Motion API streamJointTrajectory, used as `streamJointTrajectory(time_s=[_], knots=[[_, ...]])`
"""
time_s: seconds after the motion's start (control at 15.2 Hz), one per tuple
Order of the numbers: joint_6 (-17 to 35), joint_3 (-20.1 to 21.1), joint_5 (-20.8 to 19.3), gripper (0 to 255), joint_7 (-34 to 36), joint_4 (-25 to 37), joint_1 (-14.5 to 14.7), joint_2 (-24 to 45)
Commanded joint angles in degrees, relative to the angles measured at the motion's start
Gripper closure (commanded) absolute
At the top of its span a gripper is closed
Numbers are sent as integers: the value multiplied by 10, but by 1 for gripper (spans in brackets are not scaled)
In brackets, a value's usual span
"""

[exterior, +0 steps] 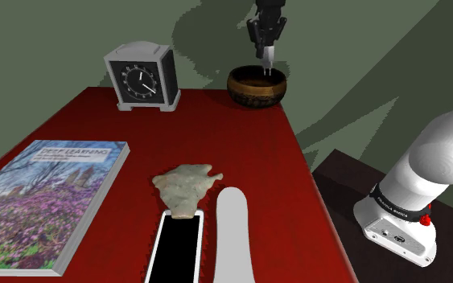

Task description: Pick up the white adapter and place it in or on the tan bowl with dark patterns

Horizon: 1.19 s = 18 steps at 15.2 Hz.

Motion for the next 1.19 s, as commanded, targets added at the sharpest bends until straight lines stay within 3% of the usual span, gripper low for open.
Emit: streamJointTrajectory(time_s=[0.0, 0.53, 0.59, 0.92, 1.12], knots=[[16, -1, 1, 255, -2, -19, 0, -3], [24, 0, 1, 255, -2, -28, 0, -4], [24, 0, 1, 0, -2, -28, 0, -5], [24, 0, 1, 0, -2, -28, 0, -5], [-34, -1, -2, 0, 0, 41, -1, 6]])
